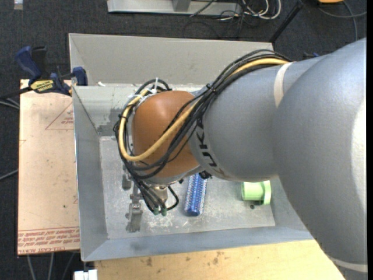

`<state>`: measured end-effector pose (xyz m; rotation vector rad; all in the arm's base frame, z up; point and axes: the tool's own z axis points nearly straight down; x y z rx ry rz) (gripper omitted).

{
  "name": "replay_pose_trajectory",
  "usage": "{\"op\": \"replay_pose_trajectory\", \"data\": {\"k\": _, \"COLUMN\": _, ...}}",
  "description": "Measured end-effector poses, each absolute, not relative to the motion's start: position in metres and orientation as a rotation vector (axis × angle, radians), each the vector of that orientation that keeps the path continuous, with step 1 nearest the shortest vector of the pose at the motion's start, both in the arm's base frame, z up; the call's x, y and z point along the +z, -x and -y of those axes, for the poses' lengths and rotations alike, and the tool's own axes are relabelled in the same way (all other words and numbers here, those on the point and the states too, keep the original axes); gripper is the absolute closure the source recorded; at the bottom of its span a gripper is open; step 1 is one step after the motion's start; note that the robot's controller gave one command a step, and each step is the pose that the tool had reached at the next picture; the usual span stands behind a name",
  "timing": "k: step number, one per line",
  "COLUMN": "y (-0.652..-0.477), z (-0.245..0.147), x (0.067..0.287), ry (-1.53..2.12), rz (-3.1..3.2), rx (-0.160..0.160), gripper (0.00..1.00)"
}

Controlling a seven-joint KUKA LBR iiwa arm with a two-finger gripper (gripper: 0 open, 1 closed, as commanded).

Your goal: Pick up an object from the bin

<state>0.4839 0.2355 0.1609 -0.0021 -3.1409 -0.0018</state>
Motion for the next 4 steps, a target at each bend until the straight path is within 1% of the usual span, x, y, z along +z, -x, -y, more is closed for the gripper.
{"op": "replay_pose_trajectory", "data": {"k": 1, "y": -0.513, "z": -0.13, "x": 0.079, "ry": 0.381, "rz": 3.115, "rx": 0.005, "gripper": 0.0}}
{"op": "replay_pose_trajectory", "data": {"k": 2, "y": -0.525, "z": -0.248, "x": 0.09, "ry": 0.37, "rz": 3.123, "rx": -0.011, "gripper": 0.0}}
{"op": "replay_pose_trajectory", "data": {"k": 3, "y": -0.489, "z": -0.147, "x": 0.145, "ry": 0.678, "rz": 3.067, "rx": 0.003, "gripper": 0.0}}
{"op": "replay_pose_trajectory", "data": {"k": 4, "y": -0.514, "z": -0.044, "x": 0.07, "ry": 0.544, "rz": 3.091, "rx": 0.006, "gripper": 0.0}}
